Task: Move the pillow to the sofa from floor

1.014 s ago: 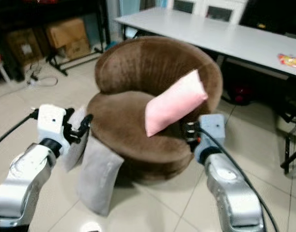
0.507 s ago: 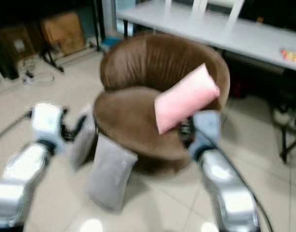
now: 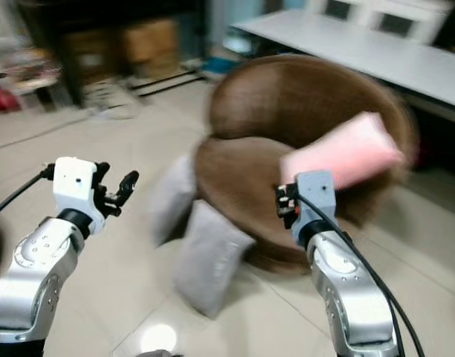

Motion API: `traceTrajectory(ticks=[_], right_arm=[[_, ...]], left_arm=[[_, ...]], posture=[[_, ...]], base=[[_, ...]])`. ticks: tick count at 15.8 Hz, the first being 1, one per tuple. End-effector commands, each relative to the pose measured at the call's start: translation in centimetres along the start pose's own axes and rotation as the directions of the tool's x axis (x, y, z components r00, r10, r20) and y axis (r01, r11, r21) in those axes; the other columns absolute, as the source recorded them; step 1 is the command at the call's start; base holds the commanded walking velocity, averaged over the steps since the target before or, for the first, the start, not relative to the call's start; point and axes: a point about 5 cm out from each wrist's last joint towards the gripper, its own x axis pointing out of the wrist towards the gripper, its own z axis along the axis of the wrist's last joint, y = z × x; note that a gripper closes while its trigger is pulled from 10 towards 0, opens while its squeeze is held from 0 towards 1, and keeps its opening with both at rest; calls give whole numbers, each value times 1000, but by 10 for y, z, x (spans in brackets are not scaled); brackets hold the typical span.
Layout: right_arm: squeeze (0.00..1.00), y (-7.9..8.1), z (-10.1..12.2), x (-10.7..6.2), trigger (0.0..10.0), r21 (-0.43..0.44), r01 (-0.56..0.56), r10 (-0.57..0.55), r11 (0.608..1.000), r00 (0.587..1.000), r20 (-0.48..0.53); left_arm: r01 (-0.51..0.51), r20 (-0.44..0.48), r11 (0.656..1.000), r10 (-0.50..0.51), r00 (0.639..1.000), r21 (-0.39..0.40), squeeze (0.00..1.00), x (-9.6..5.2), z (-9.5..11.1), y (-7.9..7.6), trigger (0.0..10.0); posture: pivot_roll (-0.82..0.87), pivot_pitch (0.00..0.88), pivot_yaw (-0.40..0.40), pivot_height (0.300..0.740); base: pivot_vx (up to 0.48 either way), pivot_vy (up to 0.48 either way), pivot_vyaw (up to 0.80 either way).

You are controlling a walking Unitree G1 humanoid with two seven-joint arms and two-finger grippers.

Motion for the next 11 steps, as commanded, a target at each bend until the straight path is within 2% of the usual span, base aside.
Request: traceTrajectory(ticks=[1,2,4,5,11], right_arm=[[71,-4,1,-1,10000,8,27,-27,1000,1000,8],[0,-4,-1,-1,10000,31,42,-42,999,999,-2],[0,-4,-2,-1,10000,42,49,-48,998,999,-11],[0,-4,-3,-1,10000,57,44,-43,997,999,-19],[0,-5,-1,-1,10000,71,59,-57,996,998,-25]], left_arm=[[6,18,1000,-6,1000,11,122,3,7,-1,10000],[8,19,1000,-8,1000,14,129,3,7,-1,10000],[12,18,1000,-12,1000,14,137,3,7,-2,10000],[14,17,1000,-14,1000,14,196,3,7,-2,10000],[14,17,999,-15,1000,33,196,3,7,-1,10000]], posture=[[-125,0,-24,740],[-125,0,-24,740],[-125,0,-24,740],[-125,0,-24,740],[-120,0,-26,740]], base=[[274,0,0],[270,0,0],[277,0,0],[274,0,0],[273,0,0]])
